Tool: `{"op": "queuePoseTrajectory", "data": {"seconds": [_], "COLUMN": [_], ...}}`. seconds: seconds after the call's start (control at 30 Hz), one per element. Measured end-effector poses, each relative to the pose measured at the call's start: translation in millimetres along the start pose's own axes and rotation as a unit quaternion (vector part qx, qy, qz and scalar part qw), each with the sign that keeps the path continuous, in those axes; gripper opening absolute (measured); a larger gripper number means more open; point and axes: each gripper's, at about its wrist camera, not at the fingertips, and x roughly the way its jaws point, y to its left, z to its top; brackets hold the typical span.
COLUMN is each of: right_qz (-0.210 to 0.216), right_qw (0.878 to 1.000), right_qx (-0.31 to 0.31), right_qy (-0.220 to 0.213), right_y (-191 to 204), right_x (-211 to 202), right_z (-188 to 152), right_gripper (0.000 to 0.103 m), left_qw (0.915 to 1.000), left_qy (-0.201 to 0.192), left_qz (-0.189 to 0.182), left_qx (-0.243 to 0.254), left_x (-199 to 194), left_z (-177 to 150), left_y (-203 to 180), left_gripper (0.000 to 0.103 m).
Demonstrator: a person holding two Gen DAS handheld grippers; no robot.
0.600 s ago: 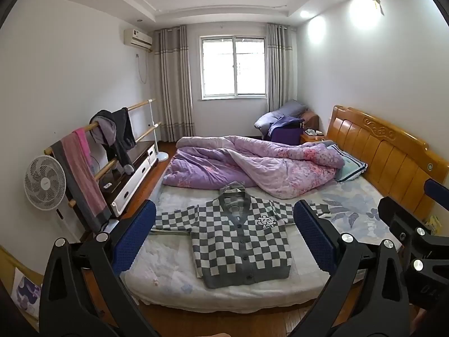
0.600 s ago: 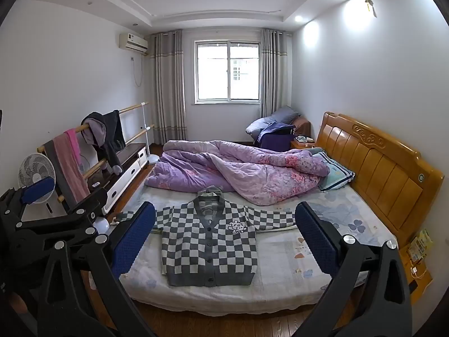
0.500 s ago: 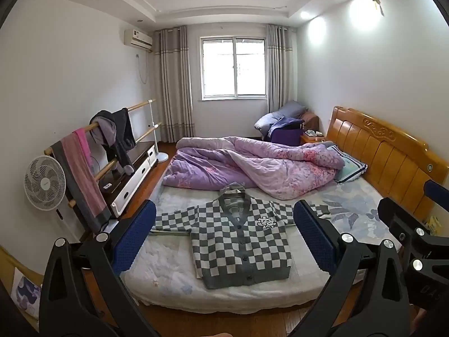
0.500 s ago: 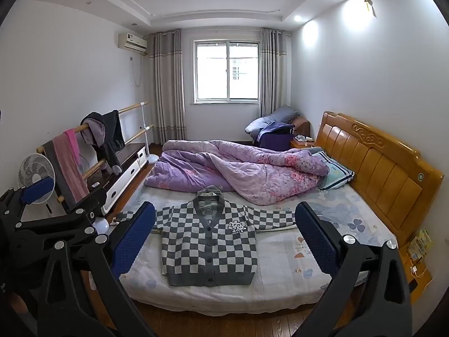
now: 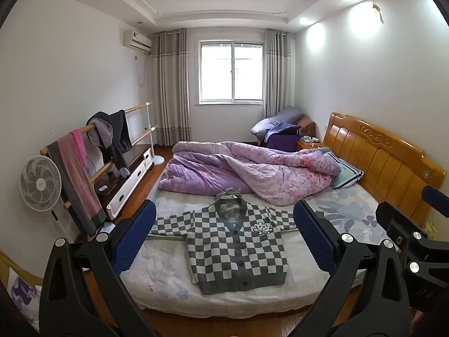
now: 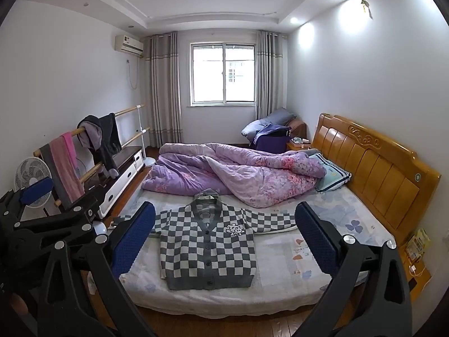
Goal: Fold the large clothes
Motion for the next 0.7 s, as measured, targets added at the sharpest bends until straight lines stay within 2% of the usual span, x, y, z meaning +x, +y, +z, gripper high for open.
{"op": "queuePoseTrajectory", "data": {"seconds": [0.4, 0.43, 0.7], "right_qz": [-0.005, -0.006, -0.006], "right_qw": [1.000, 1.000, 1.000], "right_qx": [0.004, 0.004, 0.007], "right_qy": [0.008, 0.008, 0.008], "right_y": [2, 2, 5], "right_x": [3, 3, 5], "right_z": [1, 1, 2], "right_gripper": [0.096, 0.096, 0.096], "left_qw": [1.0000, 1.0000, 1.0000], "left_qy": [-0.001, 0.001, -0.001], "left_qz": [-0.004, -0.002, -0.005], "left_qx": [0.005, 0.004, 0.004], "left_x": [2, 10, 10], "left_z": [-15, -1, -3], "left_y": [-1, 5, 6], "left_gripper": [0.098, 0.098, 0.098]}}
